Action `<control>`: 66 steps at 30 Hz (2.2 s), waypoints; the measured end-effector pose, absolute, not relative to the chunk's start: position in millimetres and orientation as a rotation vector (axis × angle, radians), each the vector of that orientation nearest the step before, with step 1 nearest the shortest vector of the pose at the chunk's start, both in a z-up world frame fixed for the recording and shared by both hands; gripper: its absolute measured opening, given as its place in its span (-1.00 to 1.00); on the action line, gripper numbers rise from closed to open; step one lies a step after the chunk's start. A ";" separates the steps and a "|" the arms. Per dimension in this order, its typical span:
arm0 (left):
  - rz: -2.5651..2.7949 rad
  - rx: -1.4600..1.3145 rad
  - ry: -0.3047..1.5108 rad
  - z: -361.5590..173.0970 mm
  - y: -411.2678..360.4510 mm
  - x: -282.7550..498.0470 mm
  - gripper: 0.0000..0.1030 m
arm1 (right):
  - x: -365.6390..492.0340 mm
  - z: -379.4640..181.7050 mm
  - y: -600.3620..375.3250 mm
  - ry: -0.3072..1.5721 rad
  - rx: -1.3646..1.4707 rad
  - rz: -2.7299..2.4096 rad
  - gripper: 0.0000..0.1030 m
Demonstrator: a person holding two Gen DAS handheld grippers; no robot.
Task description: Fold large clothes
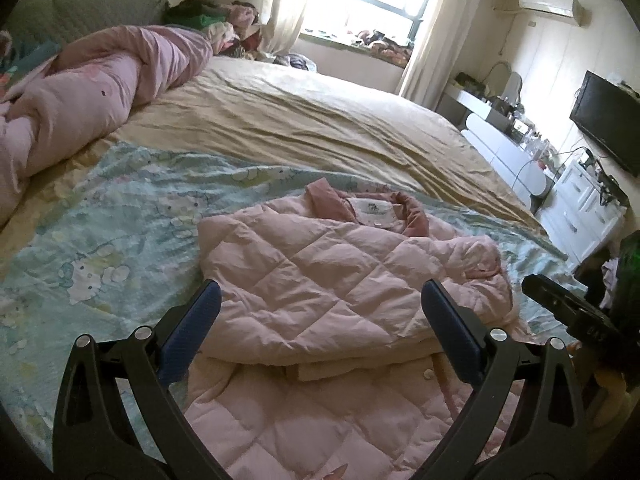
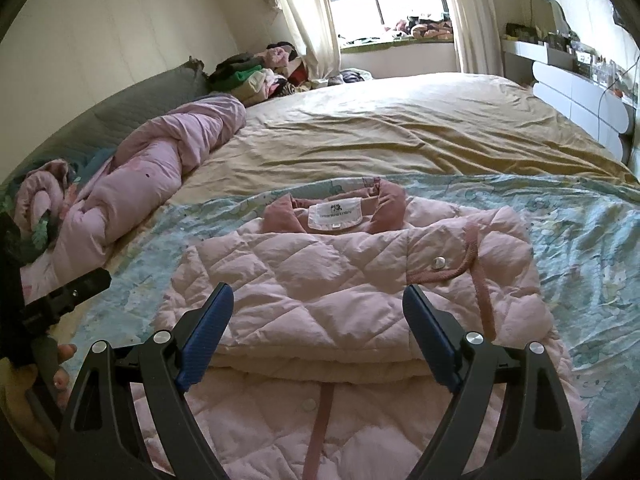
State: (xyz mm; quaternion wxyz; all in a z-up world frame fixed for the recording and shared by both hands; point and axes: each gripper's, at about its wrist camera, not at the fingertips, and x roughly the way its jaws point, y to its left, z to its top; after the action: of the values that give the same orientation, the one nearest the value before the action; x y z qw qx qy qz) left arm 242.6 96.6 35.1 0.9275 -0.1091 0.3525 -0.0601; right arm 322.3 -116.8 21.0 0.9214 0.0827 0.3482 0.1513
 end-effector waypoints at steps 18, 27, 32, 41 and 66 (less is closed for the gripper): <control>-0.115 -0.206 0.630 59.9 90.0 176.7 0.82 | 272.1 48.0 -128.3 0.623 0.170 0.351 0.92; -0.108 -0.181 0.657 50.0 84.9 144.5 0.82 | 244.1 57.1 -145.3 0.609 0.139 0.340 0.92; -0.090 -0.170 0.682 41.3 85.0 129.4 0.82 | 226.1 59.6 -159.8 0.607 0.132 0.325 0.92; -0.061 -0.170 0.715 32.1 90.3 107.0 0.82 | 200.1 56.8 -188.7 0.611 0.147 0.304 0.92; 0.035 -0.202 0.921 -25.9 130.0 33.8 0.82 | 153.6 34.3 -234.8 0.640 0.172 0.302 0.92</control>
State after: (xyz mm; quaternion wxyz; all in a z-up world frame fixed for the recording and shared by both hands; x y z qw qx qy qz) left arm 33.8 130.0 -25.9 0.8909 -0.0971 0.4434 0.0166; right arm 153.6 -234.8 34.3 0.9344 0.0844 0.3130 0.1475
